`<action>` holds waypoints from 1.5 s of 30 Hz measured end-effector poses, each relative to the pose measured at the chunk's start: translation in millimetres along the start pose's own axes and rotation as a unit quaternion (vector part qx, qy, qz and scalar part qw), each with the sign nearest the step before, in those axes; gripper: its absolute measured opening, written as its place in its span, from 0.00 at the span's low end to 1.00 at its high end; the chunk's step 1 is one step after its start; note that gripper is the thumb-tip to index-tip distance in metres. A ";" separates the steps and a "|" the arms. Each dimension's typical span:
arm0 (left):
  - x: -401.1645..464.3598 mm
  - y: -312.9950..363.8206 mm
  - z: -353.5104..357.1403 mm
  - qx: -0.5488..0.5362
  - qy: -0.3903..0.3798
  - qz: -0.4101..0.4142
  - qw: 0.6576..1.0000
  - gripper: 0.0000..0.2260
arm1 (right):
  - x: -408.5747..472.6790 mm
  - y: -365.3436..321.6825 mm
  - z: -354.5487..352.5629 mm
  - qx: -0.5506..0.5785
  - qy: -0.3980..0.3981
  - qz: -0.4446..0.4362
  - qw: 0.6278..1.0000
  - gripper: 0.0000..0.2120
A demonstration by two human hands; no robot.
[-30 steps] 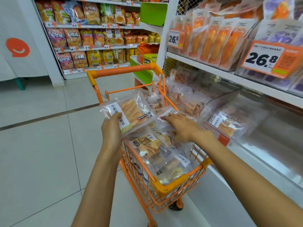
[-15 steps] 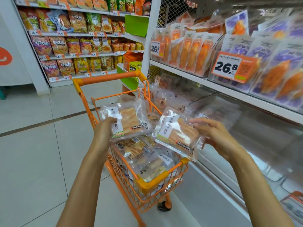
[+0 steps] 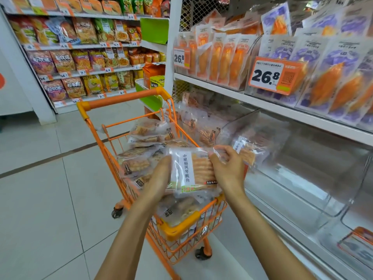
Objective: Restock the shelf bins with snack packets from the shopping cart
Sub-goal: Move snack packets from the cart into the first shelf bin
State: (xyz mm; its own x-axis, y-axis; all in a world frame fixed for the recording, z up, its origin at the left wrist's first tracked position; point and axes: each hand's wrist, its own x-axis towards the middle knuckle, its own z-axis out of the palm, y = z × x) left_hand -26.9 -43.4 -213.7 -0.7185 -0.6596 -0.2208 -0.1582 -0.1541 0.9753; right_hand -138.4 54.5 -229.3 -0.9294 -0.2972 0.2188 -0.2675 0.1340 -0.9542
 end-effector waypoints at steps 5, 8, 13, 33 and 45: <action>-1.3 -1.7 13.1 0.009 -0.043 0.027 0.999 0.27 | -5.4 1.7 5.5 -0.001 0.044 -0.012 0.999 0.06; -0.5 -6.5 13.8 0.021 -0.030 0.070 0.997 0.14 | -6.6 -1.0 -0.2 0.019 0.024 -0.017 0.999 0.08; 3.4 -5.1 17.0 0.025 -0.065 0.099 0.993 0.20 | 9.1 -7.2 -37.9 0.106 -0.190 0.154 0.964 0.24; 173.2 29.7 165.0 0.579 -0.115 0.241 0.771 0.33 | 133.8 59.1 -119.8 -0.254 -0.020 0.037 0.966 0.24; 183.7 24.7 179.5 0.810 -0.050 0.295 0.504 0.27 | 135.2 83.8 -101.8 -0.414 -0.204 0.097 0.882 0.36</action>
State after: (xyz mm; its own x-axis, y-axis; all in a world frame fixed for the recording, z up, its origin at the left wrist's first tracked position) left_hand -284.3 -36.4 -229.0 -0.9819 -0.1867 0.0327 -0.1847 0.9041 -0.3854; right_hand -312.3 121.7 -258.9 -0.8543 -0.4856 -0.1855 -0.3645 0.8140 -0.4523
